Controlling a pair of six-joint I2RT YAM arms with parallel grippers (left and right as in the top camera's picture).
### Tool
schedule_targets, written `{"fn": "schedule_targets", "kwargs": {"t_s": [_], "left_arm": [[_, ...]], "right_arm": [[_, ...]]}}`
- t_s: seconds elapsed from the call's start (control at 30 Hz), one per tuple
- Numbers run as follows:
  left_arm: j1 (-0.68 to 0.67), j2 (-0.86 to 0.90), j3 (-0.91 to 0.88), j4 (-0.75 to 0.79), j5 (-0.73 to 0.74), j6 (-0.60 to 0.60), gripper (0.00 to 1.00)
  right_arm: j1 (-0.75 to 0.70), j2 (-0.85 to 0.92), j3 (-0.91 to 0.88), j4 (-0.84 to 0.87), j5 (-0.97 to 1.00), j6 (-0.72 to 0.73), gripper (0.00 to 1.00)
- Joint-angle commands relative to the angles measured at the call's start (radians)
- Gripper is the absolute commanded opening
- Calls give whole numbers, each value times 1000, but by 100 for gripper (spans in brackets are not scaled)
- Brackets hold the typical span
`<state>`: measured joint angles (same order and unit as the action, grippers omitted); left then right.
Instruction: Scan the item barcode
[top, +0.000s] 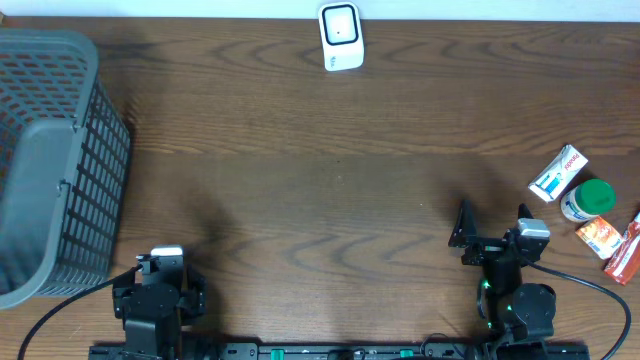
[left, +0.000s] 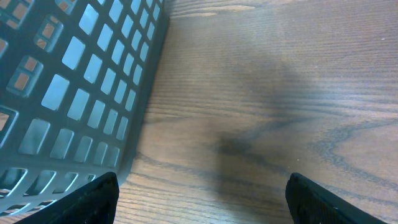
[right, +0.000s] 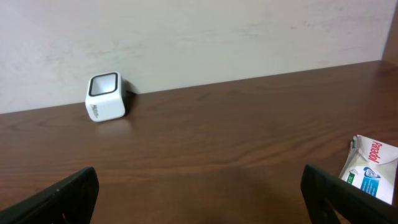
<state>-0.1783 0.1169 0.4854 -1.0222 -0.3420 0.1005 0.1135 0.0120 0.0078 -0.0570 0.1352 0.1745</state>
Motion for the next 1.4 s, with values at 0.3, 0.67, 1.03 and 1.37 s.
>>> {"fn": "schedule_targets", "kwargs": {"t_s": [0.3,0.67,1.03,1.37], "left_arm": [[26,-2,-13,433,251,-14,86],[91,-76,-261,765,339,-111,86],[117,-115,-386,910,339,-134,86],[145,-115,-482,972,322,-190,86]], "right_arm": [[-1,-7,-2,-2,6,-11,99],[-1,-7,-2,-2,6,-11,99],[-1,-7,-2,-2,6,-11,99],[-1,-7,-2,-2,6,-11,99]]}}
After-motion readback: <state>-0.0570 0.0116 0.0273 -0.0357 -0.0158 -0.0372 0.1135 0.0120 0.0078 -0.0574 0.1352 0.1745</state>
